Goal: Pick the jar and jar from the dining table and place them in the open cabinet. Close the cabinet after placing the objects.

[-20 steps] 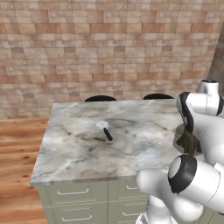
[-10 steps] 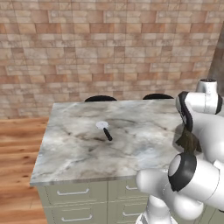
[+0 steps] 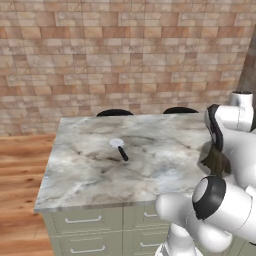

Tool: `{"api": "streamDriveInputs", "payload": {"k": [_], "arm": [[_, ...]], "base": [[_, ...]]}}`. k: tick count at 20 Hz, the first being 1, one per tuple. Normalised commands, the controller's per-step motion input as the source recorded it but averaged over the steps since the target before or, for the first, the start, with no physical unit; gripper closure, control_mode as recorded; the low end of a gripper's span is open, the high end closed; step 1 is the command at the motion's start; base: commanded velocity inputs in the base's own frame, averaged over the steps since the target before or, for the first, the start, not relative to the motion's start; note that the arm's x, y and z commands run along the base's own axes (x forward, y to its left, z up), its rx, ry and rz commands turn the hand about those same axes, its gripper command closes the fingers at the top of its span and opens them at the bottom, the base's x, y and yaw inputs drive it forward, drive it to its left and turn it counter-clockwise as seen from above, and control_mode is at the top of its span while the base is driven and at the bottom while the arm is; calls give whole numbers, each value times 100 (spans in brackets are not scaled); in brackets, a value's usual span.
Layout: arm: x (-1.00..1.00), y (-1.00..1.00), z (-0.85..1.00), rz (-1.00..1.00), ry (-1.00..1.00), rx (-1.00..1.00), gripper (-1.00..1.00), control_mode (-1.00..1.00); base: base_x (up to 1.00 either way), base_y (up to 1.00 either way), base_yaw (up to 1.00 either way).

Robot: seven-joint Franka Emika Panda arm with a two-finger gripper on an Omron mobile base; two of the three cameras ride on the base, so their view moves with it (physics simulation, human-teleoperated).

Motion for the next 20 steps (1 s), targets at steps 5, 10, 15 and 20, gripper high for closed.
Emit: {"api": "streamDriveInputs", "payload": {"k": [5,10,15,20], "arm": [[-56,22,-12,3,0,2,-100,-100],[-63,21,-9,5,-2,2,-100,-100],[-77,35,-5,9,-5,1,-100,-100],[-65,51,-11,10,-3,0,-100,-100]], "base": [[0,0,0],[0,0,0],[0,0,0],[0,0,0]]}}
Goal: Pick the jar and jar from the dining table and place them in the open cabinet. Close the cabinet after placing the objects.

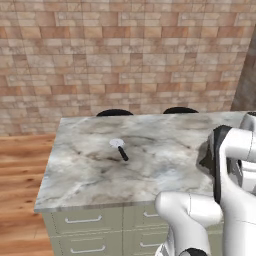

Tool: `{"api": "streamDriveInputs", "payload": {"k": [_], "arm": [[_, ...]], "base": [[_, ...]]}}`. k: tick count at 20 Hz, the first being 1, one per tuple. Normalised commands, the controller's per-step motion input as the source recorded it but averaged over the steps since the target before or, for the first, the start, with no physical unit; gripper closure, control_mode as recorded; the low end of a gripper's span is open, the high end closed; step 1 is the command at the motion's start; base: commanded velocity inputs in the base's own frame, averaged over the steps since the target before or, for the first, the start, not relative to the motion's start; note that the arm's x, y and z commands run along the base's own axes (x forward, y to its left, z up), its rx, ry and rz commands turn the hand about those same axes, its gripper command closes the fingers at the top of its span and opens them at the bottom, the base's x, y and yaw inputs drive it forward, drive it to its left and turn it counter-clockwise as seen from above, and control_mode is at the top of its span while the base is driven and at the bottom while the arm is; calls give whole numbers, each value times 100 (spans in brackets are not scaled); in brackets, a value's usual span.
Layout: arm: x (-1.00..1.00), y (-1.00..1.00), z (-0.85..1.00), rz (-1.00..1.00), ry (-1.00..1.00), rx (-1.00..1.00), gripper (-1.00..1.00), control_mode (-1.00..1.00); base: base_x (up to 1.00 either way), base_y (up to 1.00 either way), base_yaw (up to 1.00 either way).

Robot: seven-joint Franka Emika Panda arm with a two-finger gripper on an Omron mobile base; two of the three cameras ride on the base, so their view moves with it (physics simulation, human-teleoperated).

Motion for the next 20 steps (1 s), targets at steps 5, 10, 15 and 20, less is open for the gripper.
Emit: {"api": "streamDriveInputs", "payload": {"k": [5,10,15,20], "arm": [[-42,43,-12,9,0,1,-100,-100],[-16,38,0,4,-2,0,-100,-100],[10,-1,23,1,-3,1,-100,-100],[26,0,56,-1,0,0,-100,-100]], "base": [[0,0,0],[0,0,0],[0,0,0],[0,0,0]]}}
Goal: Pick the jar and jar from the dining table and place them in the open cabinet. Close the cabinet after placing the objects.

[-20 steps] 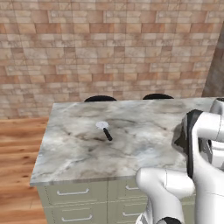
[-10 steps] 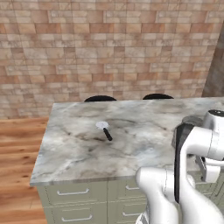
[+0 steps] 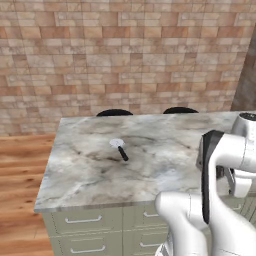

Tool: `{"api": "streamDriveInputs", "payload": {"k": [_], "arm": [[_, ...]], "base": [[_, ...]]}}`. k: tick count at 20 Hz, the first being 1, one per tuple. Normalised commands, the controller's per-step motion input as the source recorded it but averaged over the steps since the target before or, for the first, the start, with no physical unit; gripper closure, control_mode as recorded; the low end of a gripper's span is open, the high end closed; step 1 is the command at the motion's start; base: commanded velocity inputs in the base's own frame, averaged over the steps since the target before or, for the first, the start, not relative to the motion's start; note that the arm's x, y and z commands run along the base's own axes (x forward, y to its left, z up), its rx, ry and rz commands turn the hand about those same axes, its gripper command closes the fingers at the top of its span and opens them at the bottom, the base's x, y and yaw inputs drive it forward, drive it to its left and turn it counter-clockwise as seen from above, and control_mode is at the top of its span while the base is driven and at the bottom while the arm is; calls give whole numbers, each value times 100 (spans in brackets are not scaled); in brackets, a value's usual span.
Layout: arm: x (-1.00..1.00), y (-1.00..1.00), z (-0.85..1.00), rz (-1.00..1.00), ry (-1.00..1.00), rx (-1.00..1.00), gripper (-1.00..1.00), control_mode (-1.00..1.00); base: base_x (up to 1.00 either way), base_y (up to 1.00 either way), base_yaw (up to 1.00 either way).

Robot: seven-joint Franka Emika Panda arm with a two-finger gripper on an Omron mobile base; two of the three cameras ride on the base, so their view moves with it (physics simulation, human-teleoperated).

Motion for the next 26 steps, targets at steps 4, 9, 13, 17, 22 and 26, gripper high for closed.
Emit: {"api": "streamDriveInputs", "payload": {"k": [4,9,13,17,22,26], "arm": [[17,0,74,-8,1,-2,-100,-100],[7,0,59,-12,0,-1,-100,-100],[14,0,40,-14,1,-1,-100,-100],[29,0,10,-11,3,0,-100,-100],[29,-4,0,-9,1,0,-100,-100],[23,-13,0,-10,0,0,-100,-100]], "base": [[0,0,0],[0,0,0],[0,0,0],[0,0,0],[0,0,0],[0,0,0]]}}
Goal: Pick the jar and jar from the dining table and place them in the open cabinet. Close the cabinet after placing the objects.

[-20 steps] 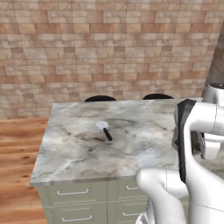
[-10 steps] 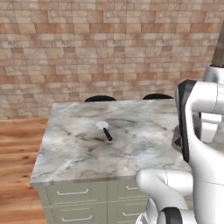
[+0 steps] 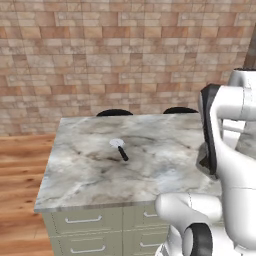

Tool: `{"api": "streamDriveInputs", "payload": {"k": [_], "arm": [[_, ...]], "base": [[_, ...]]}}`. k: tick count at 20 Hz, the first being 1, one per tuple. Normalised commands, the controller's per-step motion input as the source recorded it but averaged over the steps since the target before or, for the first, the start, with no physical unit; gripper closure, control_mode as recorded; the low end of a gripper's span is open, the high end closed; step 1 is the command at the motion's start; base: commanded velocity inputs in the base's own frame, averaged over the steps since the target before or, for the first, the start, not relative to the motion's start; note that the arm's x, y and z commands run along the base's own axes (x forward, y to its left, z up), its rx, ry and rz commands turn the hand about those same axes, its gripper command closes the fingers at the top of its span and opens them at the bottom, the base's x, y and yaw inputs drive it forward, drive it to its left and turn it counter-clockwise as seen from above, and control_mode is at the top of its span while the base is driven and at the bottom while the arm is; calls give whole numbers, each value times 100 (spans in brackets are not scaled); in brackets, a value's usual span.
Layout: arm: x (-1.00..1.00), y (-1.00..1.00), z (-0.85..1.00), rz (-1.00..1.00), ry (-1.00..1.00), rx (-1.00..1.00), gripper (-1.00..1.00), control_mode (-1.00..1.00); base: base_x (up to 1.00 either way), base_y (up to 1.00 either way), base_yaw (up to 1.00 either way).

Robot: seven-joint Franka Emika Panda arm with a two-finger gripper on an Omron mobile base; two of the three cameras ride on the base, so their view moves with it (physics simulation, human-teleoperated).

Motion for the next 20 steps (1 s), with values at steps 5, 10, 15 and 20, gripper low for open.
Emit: {"api": "streamDriveInputs", "payload": {"k": [5,10,15,20], "arm": [[20,-19,0,-9,0,0,-100,-100],[18,-23,0,-7,0,0,-100,-100],[16,-22,-8,-7,0,0,-100,-100],[21,-14,-19,-7,0,0,-100,-100]], "base": [[0,0,0],[0,0,0],[0,0,0],[0,0,0]]}}
